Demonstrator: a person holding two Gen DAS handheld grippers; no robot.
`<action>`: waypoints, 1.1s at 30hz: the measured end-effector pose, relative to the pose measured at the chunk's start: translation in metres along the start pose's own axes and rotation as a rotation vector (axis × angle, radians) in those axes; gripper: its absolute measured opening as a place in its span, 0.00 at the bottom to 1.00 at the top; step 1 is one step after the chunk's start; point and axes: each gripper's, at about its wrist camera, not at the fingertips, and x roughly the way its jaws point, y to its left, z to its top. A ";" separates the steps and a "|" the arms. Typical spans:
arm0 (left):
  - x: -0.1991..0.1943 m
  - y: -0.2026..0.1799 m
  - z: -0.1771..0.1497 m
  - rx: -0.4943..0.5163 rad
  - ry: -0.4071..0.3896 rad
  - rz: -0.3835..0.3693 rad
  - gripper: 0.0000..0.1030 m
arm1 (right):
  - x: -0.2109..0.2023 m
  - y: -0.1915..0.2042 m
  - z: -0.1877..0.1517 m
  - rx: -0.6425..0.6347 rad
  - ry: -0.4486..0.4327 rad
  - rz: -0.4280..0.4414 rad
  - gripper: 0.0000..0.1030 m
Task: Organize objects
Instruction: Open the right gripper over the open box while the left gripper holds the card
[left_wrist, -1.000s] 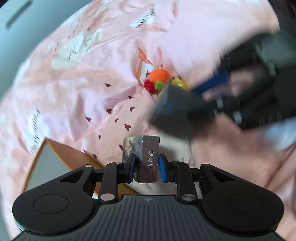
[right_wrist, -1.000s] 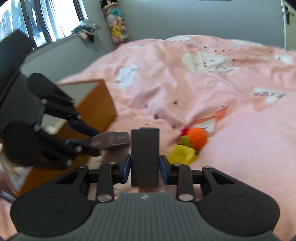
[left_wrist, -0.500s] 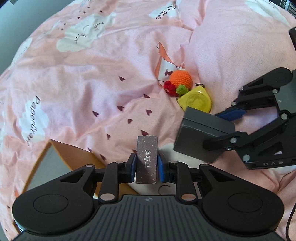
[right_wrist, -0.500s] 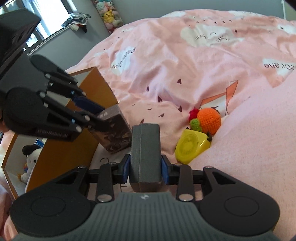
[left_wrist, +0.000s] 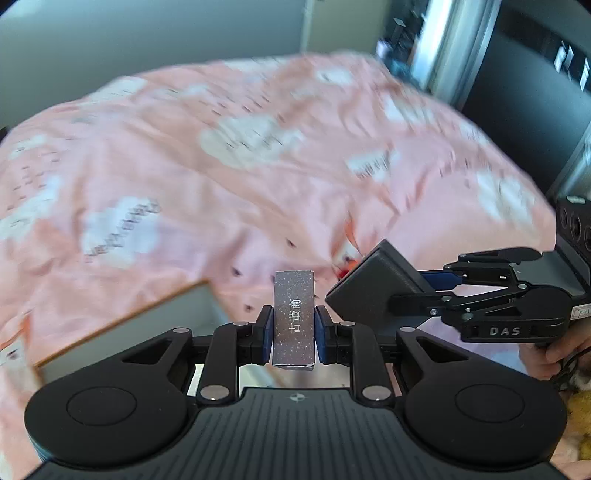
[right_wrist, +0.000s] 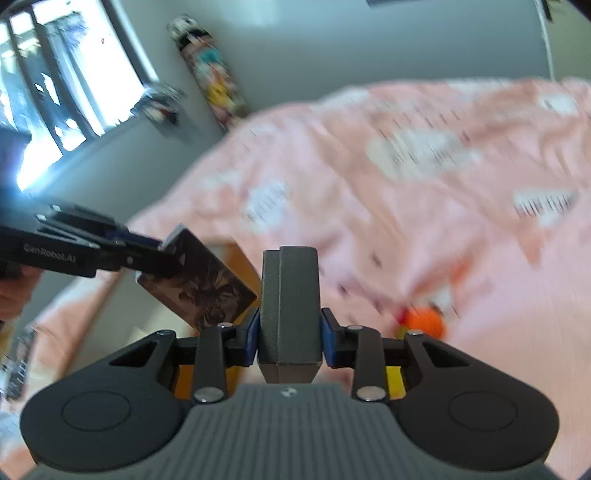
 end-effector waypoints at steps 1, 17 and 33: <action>-0.012 0.010 -0.002 -0.026 -0.012 0.012 0.24 | -0.001 0.011 0.008 -0.010 -0.015 0.022 0.34; 0.020 0.118 -0.067 -0.072 0.119 0.214 0.24 | 0.127 0.143 0.039 -0.344 0.183 0.066 0.34; 0.031 0.159 -0.084 -0.309 0.067 0.155 0.24 | 0.235 0.145 0.024 -0.195 0.431 -0.096 0.35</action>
